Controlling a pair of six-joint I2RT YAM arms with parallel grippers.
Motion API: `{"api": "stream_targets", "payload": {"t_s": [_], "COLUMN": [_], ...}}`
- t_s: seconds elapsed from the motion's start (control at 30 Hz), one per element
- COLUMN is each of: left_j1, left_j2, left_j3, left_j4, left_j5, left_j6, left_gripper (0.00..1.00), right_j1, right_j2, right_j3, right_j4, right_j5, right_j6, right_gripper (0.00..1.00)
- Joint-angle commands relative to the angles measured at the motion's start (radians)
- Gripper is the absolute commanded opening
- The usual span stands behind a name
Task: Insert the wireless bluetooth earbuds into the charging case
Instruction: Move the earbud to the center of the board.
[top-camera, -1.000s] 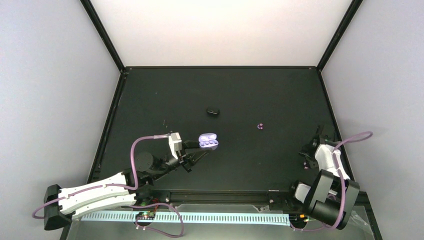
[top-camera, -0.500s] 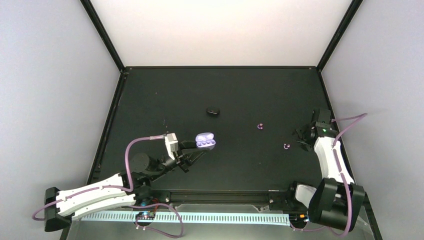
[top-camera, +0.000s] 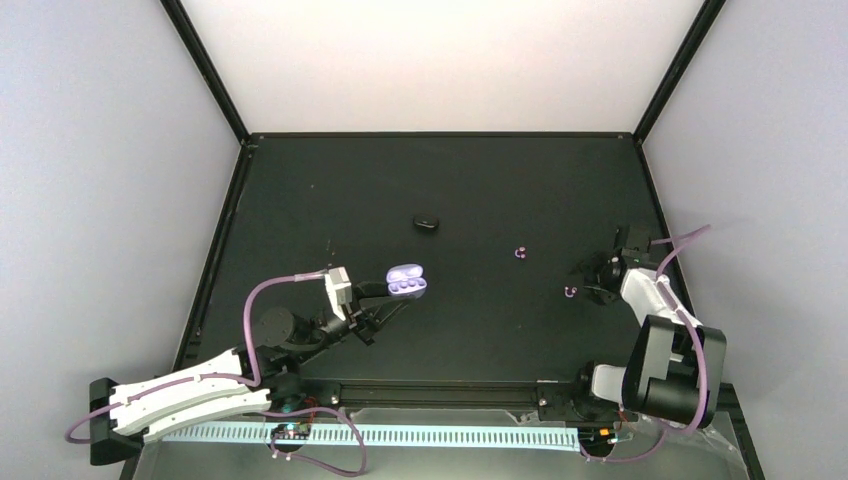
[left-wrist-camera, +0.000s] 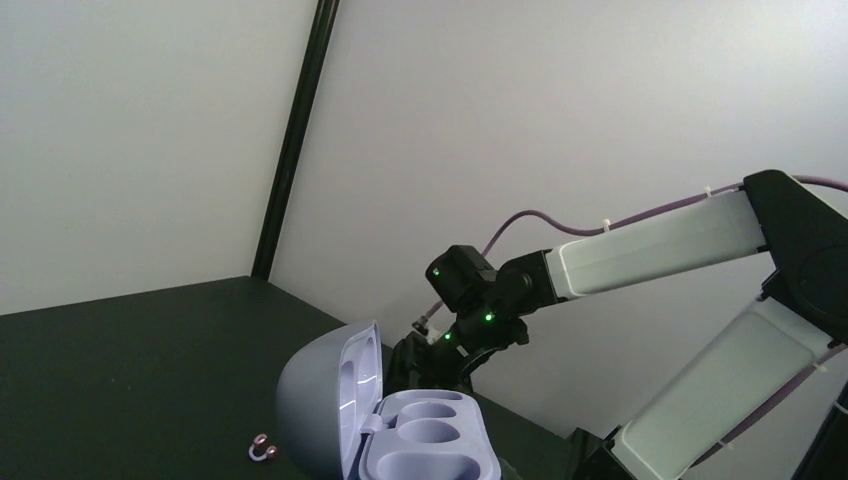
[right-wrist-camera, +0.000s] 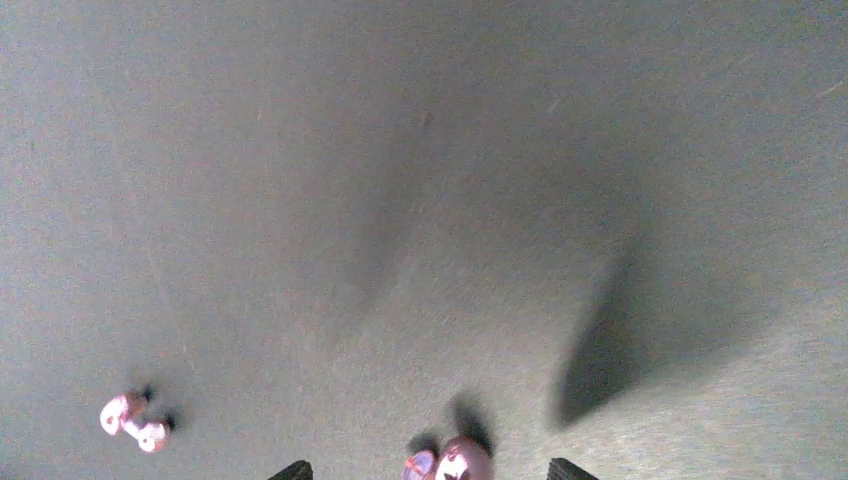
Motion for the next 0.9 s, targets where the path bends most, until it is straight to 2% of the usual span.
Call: {"api": "stream_targets", "payload": {"t_s": [0.0, 0.2, 0.37, 0.53, 0.7, 0.87], "left_j1": [-0.004, -0.004, -0.004, -0.004, -0.004, -0.004], "left_j2": [0.017, 0.046, 0.063, 0.092, 0.101, 0.112], "left_j3": [0.004, 0.005, 0.011, 0.026, 0.044, 0.036], "left_j4": [-0.01, -0.006, -0.002, -0.001, -0.022, -0.012], "left_j5": [0.014, 0.011, 0.001, 0.003, 0.0, -0.011], "left_j6": [0.008, 0.008, 0.011, 0.012, 0.014, 0.013], "left_gripper": [0.02, 0.01, 0.02, 0.02, 0.02, 0.02], "right_j1": [0.043, 0.143, 0.182, 0.336, 0.379, 0.376], "right_j2": [0.011, 0.005, 0.067, 0.156, 0.08, -0.015], "right_j3": [-0.073, -0.13, -0.133, -0.052, 0.034, 0.096], "right_j4": [0.116, 0.189, 0.274, 0.302, 0.158, -0.013], "right_j5": [-0.131, -0.09, -0.068, -0.059, 0.024, 0.247], "right_j6": [0.001, 0.073, 0.131, 0.165, 0.02, -0.213], "right_gripper": [0.6, 0.6, 0.59, 0.58, 0.58, 0.57]}}
